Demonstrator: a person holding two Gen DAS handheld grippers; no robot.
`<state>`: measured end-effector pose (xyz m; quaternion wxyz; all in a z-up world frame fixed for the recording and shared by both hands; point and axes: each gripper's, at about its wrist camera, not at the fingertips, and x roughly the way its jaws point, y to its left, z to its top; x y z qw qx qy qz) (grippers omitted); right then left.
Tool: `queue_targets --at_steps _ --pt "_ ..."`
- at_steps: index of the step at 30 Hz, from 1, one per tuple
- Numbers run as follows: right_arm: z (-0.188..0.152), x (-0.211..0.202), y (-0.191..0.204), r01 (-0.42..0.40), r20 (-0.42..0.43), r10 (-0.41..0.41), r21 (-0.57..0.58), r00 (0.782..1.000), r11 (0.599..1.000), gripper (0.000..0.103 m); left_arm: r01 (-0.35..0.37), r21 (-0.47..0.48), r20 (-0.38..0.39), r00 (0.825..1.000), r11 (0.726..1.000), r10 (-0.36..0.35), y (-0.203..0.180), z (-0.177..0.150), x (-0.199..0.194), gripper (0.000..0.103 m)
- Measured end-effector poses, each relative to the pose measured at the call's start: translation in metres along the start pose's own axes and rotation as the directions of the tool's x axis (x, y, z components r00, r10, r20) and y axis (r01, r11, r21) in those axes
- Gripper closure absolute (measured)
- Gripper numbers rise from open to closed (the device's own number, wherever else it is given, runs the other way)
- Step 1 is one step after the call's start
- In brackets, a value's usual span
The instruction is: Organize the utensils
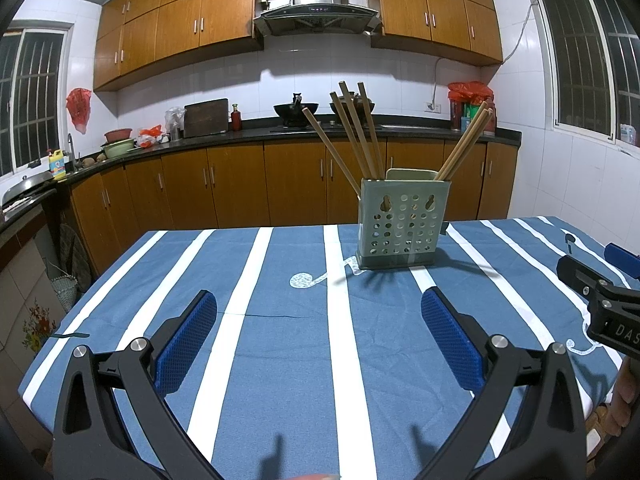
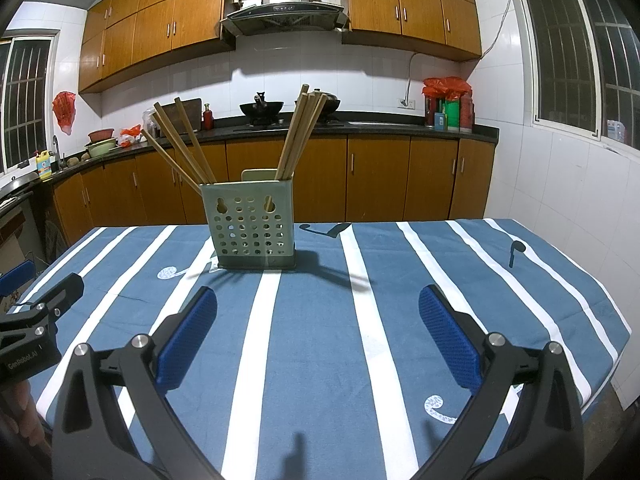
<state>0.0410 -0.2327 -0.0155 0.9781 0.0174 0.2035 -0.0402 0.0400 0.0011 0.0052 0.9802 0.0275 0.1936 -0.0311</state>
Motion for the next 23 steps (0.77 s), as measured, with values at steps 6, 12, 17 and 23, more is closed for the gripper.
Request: queue_targets --at_steps 6,12,17,23 --pt "-0.0013 0.0000 0.0007 -0.001 -0.001 0.001 0.001 1.000 1.000 0.004 0.000 -0.001 0.000 1.000 1.000 0.000 0.0001 0.0002 -0.0002 0.002" --pt "-0.0013 0.0009 0.0003 -0.002 -0.003 0.002 0.002 1.000 1.000 0.004 0.000 -0.001 0.000 1.000 1.000 0.000 0.0008 0.0006 -0.0004 0.002" --pt "-0.0010 0.0007 0.0000 -0.002 -0.002 0.002 0.002 1.000 1.000 0.004 0.000 -0.001 -0.002 1.000 1.000 0.000 0.0012 0.0009 -0.0004 0.002" --pt "-0.0006 0.0005 -0.0005 -0.002 -0.003 0.002 0.002 1.000 1.000 0.004 -0.001 -0.007 -0.006 1.000 1.000 0.001 -0.0017 -0.0048 -0.0009 0.002"
